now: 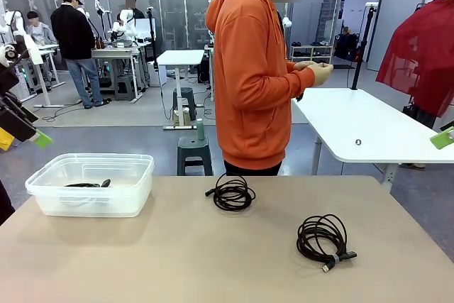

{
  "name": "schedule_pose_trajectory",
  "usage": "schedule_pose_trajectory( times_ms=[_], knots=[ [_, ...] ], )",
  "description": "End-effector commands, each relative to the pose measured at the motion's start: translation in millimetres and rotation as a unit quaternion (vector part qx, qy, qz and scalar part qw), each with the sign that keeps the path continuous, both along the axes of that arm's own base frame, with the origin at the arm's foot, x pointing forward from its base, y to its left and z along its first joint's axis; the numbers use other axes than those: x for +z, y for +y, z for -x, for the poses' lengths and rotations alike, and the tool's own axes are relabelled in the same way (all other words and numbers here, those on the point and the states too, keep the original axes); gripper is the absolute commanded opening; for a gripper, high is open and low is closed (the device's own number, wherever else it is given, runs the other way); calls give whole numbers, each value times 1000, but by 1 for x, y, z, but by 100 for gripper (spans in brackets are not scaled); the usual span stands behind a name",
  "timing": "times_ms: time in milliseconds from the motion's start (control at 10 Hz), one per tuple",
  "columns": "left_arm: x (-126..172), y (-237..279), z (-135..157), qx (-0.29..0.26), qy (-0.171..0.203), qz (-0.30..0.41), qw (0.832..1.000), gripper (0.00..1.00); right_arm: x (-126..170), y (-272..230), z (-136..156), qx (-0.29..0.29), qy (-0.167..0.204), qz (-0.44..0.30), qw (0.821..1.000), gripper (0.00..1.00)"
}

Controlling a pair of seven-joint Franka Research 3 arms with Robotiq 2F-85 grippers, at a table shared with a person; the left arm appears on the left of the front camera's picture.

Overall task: Organize and store the cables.
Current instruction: Place the Power Cable into the Organizing box.

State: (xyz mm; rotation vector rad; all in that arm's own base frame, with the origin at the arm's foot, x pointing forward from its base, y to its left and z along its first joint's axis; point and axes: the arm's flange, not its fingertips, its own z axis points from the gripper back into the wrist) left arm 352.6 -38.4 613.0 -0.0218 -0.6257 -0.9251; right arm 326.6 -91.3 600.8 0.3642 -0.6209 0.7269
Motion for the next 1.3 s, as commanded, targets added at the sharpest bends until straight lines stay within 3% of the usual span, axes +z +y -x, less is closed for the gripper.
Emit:
schedule_pose_trajectory(
  times_ms=[0, 1200],
  knots=[
    [1, -2, 0, 7, -1, 0, 1000, 100, 0, -1, 1, 8, -3, -4, 1000, 100],
    [1, -2, 0, 7, -1, 0, 1000, 100, 0, -1, 1, 8, -3, -4, 1000, 100]
  ],
)
